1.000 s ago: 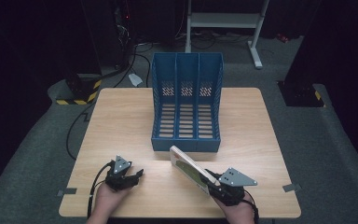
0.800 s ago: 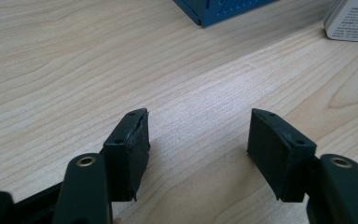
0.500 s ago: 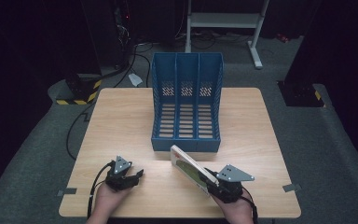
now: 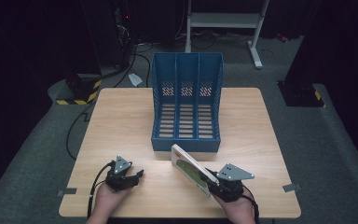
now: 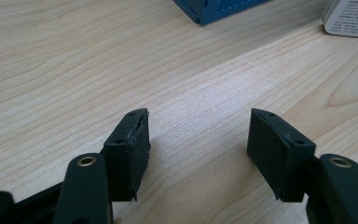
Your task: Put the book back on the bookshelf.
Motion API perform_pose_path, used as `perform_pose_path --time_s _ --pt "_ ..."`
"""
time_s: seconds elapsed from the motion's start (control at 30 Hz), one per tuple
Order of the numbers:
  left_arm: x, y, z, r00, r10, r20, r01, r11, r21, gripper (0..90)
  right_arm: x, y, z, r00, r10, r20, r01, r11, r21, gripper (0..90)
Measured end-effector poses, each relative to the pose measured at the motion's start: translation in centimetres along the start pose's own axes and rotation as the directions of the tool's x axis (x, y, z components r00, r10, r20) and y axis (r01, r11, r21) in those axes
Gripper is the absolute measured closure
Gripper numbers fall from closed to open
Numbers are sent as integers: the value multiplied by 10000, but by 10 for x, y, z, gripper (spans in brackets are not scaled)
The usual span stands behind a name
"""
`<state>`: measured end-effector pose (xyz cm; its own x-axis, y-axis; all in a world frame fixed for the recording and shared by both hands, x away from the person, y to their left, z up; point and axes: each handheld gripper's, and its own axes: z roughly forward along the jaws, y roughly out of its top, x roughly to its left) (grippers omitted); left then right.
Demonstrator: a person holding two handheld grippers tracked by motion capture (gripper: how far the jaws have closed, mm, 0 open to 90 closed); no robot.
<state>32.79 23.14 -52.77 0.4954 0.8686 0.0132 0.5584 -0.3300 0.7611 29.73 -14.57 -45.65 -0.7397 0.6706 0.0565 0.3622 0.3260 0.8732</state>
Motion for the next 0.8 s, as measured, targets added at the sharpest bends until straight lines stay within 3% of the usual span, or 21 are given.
perform_pose_path --time_s 0.2,0.53,0.8 --pt "0 0 0 10000 -17 13 17 10000 5 390 0 1 0 9998 168 56 -168 9998 -78 753" --pt "0 0 0 10000 -8 31 8 10000 18 391 2 1 1 10000 17 98 -17 10000 -8 753" --pt "1 0 0 10000 -8 54 8 10000 55 392 6 6 -1 9996 -105 254 113 9995 -296 757"
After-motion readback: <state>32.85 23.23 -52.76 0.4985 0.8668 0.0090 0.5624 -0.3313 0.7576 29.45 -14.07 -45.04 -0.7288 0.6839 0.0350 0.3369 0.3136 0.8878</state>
